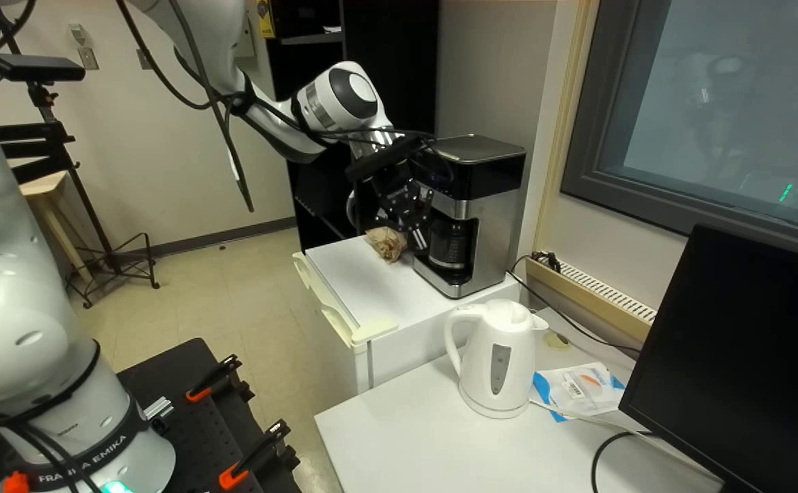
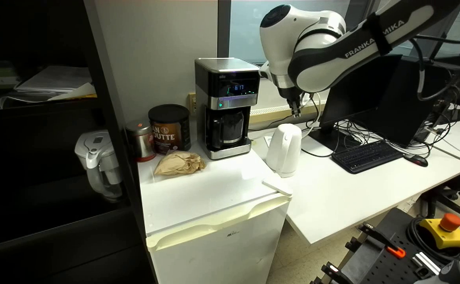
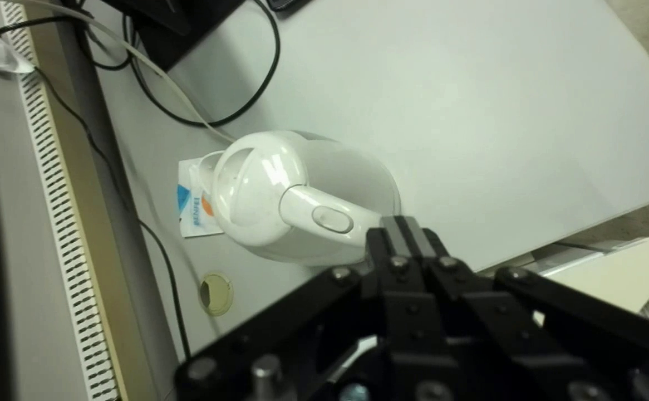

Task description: Press a button on the coffeemaker.

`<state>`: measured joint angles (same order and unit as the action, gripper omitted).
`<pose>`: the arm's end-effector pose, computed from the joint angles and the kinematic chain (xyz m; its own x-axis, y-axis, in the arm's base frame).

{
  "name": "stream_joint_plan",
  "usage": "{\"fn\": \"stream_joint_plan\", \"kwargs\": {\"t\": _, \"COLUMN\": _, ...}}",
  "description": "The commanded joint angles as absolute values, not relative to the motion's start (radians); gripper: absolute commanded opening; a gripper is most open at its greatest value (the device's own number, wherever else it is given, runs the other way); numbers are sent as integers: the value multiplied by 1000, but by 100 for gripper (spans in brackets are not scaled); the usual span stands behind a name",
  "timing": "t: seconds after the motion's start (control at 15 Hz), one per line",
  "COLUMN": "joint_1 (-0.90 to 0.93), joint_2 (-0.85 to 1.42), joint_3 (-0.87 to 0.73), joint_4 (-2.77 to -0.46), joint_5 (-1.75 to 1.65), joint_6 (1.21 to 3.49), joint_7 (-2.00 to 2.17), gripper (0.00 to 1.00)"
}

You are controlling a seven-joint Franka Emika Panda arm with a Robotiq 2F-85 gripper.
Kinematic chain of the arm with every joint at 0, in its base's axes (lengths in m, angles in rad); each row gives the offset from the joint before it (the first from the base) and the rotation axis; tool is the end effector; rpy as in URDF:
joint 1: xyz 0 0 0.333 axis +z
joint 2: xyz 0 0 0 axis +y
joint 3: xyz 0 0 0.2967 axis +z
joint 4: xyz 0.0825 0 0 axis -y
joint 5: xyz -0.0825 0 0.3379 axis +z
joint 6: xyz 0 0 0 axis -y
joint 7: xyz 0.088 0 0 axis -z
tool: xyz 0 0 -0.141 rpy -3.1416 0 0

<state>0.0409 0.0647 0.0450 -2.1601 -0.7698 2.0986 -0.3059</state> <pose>0.5055 -0.0107 0.3499 0.6861 0.6127 -0.3922 0.7237 -0.5204 0.4533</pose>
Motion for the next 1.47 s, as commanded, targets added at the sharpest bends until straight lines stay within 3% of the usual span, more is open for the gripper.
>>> {"fn": "stream_joint_plan", "kwargs": {"t": 0.0, "joint_1": 45, "joint_2": 82, "joint_3": 44, "joint_4": -2160, "joint_5": -890, "joint_6": 2194, "joint_7": -244, "gripper": 1}}
{"fn": "stream_joint_plan", "kwargs": {"t": 0.73, "joint_1": 37, "joint_2": 63, "joint_3": 37, "joint_4": -2231, "joint_5": -1105, "joint_6": 2510, "joint_7": -136, "gripper": 0}}
{"fn": "stream_joint_plan", "kwargs": {"t": 1.4, "joint_1": 29, "joint_2": 69, "joint_3": 29, "joint_4": -2231, "joint_5": -1386, "joint_6": 2661, "joint_7": -2, "gripper": 0}}
